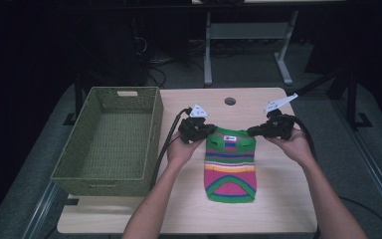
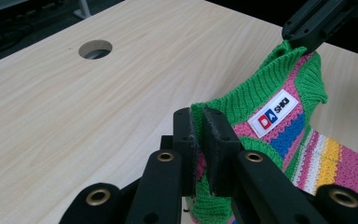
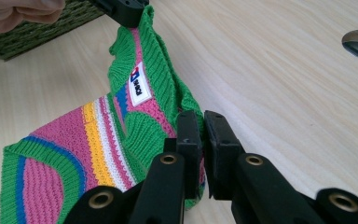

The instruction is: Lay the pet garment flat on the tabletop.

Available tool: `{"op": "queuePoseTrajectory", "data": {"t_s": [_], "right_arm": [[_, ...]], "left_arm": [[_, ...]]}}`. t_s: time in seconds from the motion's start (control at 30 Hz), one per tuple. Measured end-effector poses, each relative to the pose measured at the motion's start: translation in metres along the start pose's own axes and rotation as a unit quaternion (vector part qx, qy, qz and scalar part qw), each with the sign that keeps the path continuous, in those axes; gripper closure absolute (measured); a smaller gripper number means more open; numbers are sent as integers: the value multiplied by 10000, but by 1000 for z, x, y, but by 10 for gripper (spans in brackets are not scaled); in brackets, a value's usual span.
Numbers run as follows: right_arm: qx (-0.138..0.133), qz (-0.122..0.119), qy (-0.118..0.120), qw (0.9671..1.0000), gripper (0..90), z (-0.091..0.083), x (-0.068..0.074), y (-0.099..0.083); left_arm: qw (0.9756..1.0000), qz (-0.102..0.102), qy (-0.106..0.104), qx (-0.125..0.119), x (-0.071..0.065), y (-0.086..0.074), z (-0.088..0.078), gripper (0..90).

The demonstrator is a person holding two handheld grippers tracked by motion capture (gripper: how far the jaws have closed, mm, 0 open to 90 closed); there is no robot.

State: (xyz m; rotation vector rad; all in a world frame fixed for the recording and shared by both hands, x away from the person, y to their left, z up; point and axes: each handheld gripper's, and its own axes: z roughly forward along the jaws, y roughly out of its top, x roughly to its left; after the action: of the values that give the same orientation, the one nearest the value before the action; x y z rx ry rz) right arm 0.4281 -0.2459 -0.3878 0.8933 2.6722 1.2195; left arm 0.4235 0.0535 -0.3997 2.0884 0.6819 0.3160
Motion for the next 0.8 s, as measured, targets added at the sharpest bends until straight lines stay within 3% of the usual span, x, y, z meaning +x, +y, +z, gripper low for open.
{"op": "queuePoseTrajectory", "data": {"t_s": [0.07, 0.1, 0.13, 0.17, 0.3, 0.37, 0.57, 0.73, 0.8], "right_arm": [[12, 31, -18, 10000, 843, 1, -2, 0], [27, 90, -80, 9999, 820, 3, -7, 0], [27, 90, -80, 9999, 820, 3, -7, 0], [-78, 206, -242, 9995, 749, 2, -12, 0], [-67, 355, -347, 9987, 692, 2, -21, -3], [21, 421, -340, 9985, 697, 4, -24, -6], [277, 431, -204, 9985, 762, 13, -20, -18], [466, 486, -98, 9977, 790, 21, -15, -25], [608, 440, -24, 9972, 789, 27, -8, -31]], "left_arm": [[10000, -21, 54, -66, 1, 0, 1, 801], [9998, -35, 177, -62, 5, 1, 1, 755], [9998, -35, 177, -62, 5, 1, 1, 746], [9998, -71, 182, -1, 10, 2, 2, 740], [9998, -159, 103, -10, 13, 0, 1, 734], [9997, -245, 22, -66, 11, -1, 3, 731], [9996, -204, -175, 63, 3, -8, 11, 720], [9989, -205, -338, 263, -6, -19, 16, 713], [9979, -81, -434, 471, -13, -28, 21, 713]]}}
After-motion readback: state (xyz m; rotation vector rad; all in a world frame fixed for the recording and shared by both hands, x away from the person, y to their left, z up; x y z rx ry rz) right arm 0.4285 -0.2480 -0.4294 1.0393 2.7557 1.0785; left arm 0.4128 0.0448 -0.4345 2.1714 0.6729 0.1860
